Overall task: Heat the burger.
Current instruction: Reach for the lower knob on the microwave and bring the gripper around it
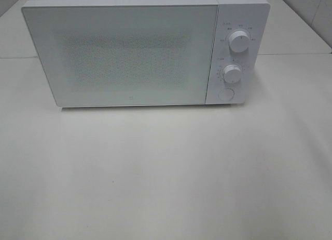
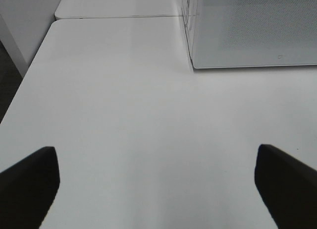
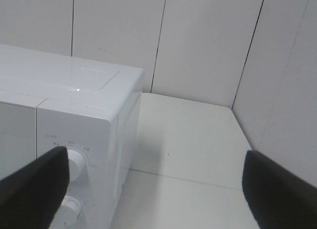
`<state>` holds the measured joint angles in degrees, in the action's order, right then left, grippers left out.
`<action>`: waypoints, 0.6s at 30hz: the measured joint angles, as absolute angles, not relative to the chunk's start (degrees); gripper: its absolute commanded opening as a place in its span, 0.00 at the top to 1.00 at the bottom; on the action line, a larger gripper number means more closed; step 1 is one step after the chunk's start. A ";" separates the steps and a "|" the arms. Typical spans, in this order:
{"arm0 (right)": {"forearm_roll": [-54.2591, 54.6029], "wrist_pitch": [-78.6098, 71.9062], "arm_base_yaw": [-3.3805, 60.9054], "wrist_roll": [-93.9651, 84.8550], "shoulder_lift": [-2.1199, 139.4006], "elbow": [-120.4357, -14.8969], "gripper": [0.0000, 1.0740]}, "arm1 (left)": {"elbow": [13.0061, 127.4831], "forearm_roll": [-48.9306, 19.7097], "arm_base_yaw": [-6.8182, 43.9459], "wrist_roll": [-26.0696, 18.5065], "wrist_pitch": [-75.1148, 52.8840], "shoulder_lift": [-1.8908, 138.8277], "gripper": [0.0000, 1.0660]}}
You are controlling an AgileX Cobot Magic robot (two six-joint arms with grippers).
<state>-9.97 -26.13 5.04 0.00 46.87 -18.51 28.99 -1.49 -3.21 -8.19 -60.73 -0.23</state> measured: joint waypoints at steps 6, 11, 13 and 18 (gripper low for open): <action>-6.36 -42.11 5.04 -0.57 57.70 -13.69 0.19 | 28.99 -1.49 -3.21 -8.19 -60.73 -0.23 0.03; -6.02 -52.02 5.04 -0.74 64.69 -11.46 0.21 | 28.99 -1.49 -3.21 -8.19 -60.73 -0.23 0.03; -6.07 -56.78 5.04 -0.74 70.47 -11.06 0.22 | 28.99 -1.49 -3.21 -8.19 -60.73 -0.23 0.03; -6.07 -61.19 6.42 -0.80 77.64 -10.94 0.27 | 28.99 -1.49 -3.21 -8.19 -60.73 -0.23 0.03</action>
